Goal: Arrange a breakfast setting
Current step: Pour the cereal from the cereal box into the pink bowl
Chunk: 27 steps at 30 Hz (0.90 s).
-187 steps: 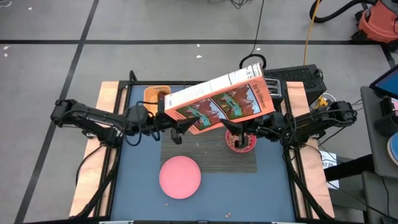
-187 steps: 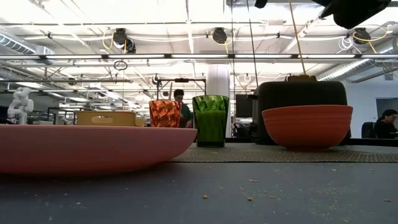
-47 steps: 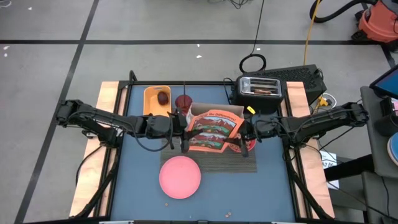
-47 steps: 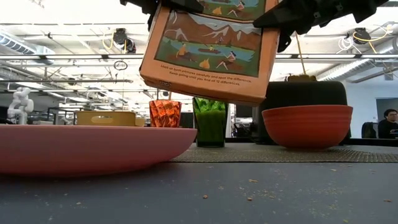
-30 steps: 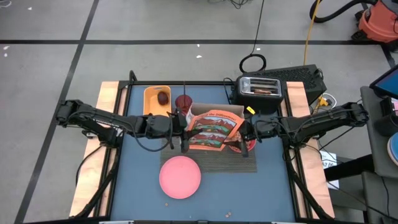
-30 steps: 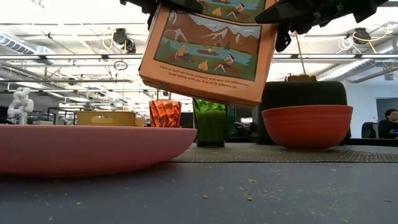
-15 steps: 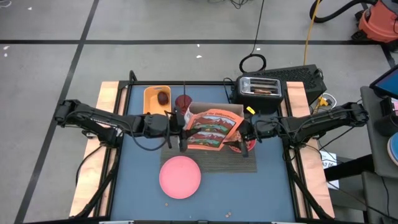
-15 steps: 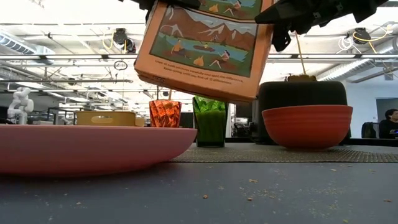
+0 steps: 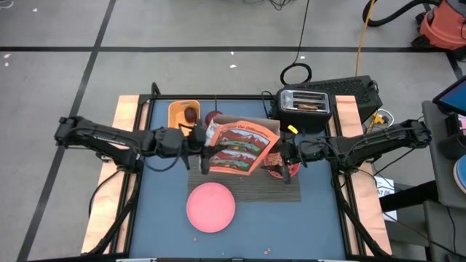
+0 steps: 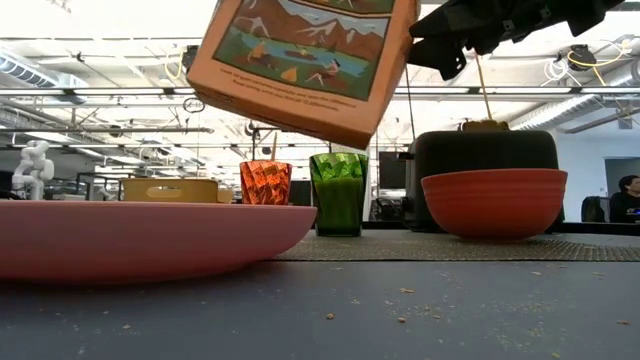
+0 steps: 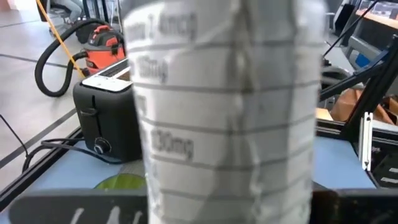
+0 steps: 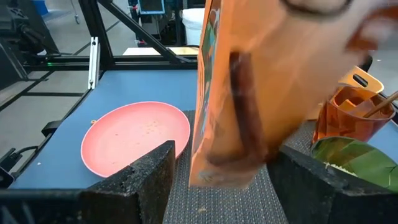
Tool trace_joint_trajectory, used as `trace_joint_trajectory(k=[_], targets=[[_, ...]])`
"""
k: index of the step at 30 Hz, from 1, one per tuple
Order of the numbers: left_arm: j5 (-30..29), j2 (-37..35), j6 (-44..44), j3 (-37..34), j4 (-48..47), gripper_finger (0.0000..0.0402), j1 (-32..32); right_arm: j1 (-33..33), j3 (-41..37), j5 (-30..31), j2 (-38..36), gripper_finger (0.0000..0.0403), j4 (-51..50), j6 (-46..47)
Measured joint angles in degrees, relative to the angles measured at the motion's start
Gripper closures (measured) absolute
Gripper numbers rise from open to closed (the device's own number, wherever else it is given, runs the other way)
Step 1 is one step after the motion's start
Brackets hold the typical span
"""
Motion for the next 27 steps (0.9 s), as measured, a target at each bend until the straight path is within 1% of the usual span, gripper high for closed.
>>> trace_joint_trajectory(k=[3,6,14,20,27], targets=[[-0.07,-1.39,0.01,0.0,-0.23,0.0316,0.0,0.0,0.0,0.02,0.0,0.0161,0.22,0.02],[-1.5,-3.32,0.21,0.0,-0.62,0.0316,0.0,0.0,-0.02,-0.13,0.0,0.0161,0.29,0.07],[-12.7,-12.17,1.73,0.0,-5.85,0.0317,0.0,0.0,-0.02,-0.15,0.0,0.0161,0.4,0.07],[-24.54,-19.45,3.54,0.02,-11.09,0.0317,0.04,0.0,-0.02,-0.15,0.0,0.0161,0.5,0.07],[-42.47,-24.96,4.45,0.02,-18.04,0.0317,0.04,0.0,-0.02,-0.11,0.0,0.0161,0.87,0.05]])
